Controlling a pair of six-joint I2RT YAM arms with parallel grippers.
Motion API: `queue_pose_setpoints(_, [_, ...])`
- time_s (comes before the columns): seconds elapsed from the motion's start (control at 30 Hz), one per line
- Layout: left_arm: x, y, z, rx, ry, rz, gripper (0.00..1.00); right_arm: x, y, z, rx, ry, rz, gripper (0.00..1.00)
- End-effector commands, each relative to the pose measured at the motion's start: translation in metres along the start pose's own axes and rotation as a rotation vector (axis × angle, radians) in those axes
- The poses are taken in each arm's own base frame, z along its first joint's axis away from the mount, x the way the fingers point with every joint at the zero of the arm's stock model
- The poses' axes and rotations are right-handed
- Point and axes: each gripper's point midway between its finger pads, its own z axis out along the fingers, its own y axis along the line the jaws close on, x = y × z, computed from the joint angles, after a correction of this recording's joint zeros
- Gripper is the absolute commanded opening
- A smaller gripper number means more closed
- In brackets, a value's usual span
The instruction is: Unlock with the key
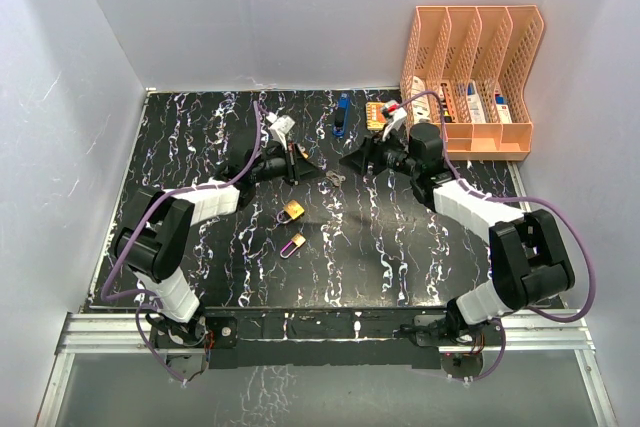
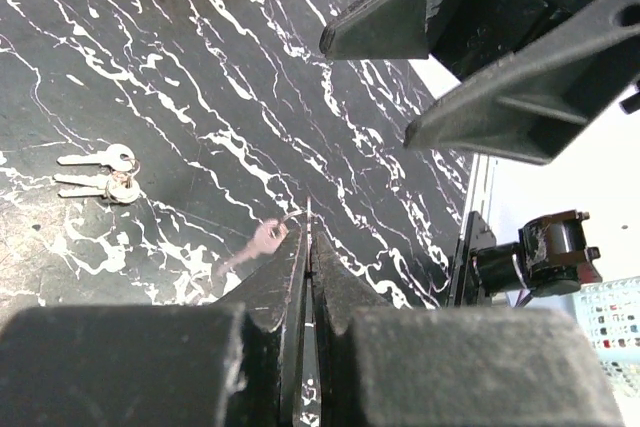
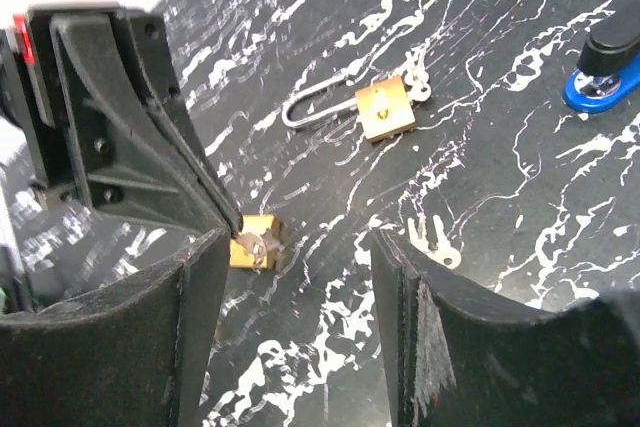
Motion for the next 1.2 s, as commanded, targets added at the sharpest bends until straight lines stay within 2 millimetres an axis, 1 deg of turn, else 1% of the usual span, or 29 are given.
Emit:
queue_pose_setpoints(0.0, [-0.03,-0.024,-0.003,0.064,-0.131,0.027,0.0,-0.04,0.005,-0.004,-0.074,-0.153,0.242,0.56])
queue_pose_setpoints(0.03, [-0.035,-0.026,-0.003,0.068,-0.156,0.024,0.0,-0.039,0.002,-0.003,-0.089,-0.155,0.299,0.56])
queue_pose_setpoints(0.13, [-0.041,-0.031,-0.005,0.081,-0.213,0.016,0.0,-0.037,0.011,-0.003,-0.201,-0.166,0.417,0.51])
queue_pose_setpoints(0.2, [-0.045,-0.035,-0.005,0.094,-0.246,0.001,0.0,-0.038,0.015,-0.003,-0.241,-0.193,0.45,0.49])
queue_pose_setpoints(0.23, [-0.047,-0.036,-0.005,0.096,-0.265,-0.008,0.0,-0.04,0.016,-0.004,-0.257,-0.211,0.45,0.49])
queue_pose_setpoints(0.33, [-0.049,-0.039,-0.005,0.107,-0.301,-0.027,0.0,-0.038,0.014,-0.003,-0.25,-0.227,0.462,0.49])
queue_pose_setpoints(0.4, [-0.053,-0.044,-0.004,0.135,-0.329,-0.027,0.0,-0.038,0.014,-0.004,-0.248,-0.234,0.458,0.48])
queue_pose_setpoints(0.63, [-0.053,-0.05,0.012,0.217,-0.342,-0.086,0.0,-0.042,0.016,-0.006,-0.251,-0.247,0.443,0.46])
queue_pose_setpoints(0.83, [-0.051,-0.057,0.024,0.233,-0.337,-0.095,0.0,-0.042,0.016,-0.006,-0.255,-0.246,0.443,0.43])
queue_pose_setpoints(1.0, [-0.055,-0.061,0.025,0.241,-0.349,-0.098,0.0,-0.037,0.015,-0.005,-0.253,-0.238,0.449,0.41])
queue_pose_setpoints(1.17, [-0.057,-0.061,0.025,0.236,-0.363,-0.104,0.0,-0.035,0.016,-0.005,-0.261,-0.233,0.449,0.36])
